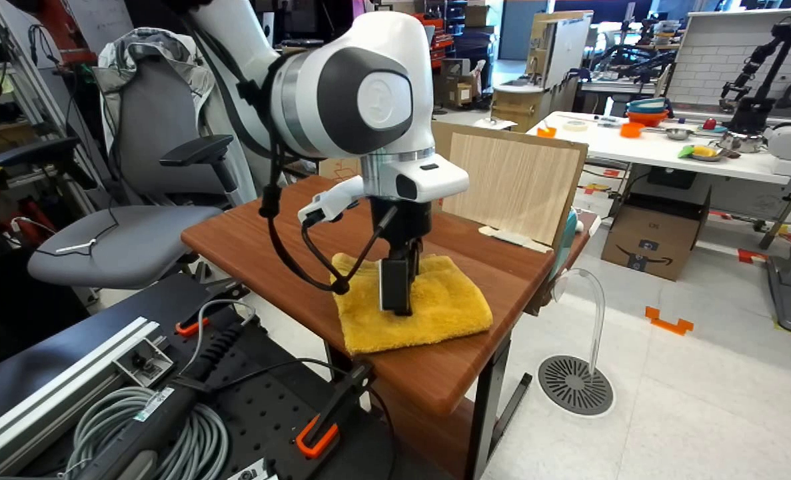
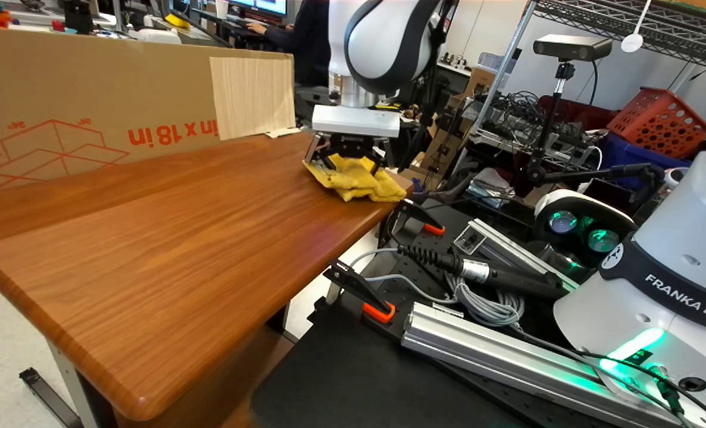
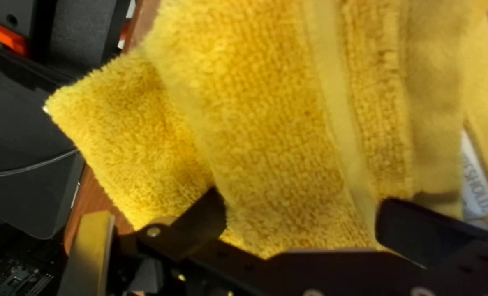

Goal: Use the towel to wipe the desk

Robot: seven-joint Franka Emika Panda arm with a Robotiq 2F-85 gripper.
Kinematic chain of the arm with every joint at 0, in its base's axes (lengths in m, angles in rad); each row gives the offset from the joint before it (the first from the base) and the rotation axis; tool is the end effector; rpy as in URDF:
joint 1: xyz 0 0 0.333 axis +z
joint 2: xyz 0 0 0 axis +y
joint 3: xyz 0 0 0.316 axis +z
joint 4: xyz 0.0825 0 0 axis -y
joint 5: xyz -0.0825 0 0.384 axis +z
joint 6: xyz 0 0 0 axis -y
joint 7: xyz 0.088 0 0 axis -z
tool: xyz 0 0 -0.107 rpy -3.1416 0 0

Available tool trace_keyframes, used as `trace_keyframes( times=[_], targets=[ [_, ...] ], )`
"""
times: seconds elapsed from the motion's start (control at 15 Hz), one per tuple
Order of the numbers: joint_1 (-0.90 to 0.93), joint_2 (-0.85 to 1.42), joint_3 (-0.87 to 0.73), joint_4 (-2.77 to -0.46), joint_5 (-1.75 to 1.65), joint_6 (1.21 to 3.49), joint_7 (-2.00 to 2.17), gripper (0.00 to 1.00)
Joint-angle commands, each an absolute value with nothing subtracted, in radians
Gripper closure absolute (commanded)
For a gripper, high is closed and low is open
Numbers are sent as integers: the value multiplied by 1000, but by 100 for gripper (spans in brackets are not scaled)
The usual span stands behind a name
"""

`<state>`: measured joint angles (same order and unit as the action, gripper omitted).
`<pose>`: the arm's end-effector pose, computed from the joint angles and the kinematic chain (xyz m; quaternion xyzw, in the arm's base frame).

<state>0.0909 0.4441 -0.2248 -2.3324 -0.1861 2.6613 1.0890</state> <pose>0.4963 -0.0693 0.1424 0.8640 -0.4928 -0.0094 0.1026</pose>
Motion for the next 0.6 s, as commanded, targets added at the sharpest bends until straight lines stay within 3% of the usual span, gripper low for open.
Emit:
trace_keyframes(
  times=[0.0, 0.27, 0.33, 0.53],
  targets=[
    [81, 244, -241, -2520, -168, 2791, 1044, 0],
    [37, 27, -210, -2656, -100, 2894, 971, 0],
    [60, 172, -226, -2547, -143, 2849, 1026, 0],
    [19, 57, -192, -2616, -126, 2856, 999, 0]
  ],
)
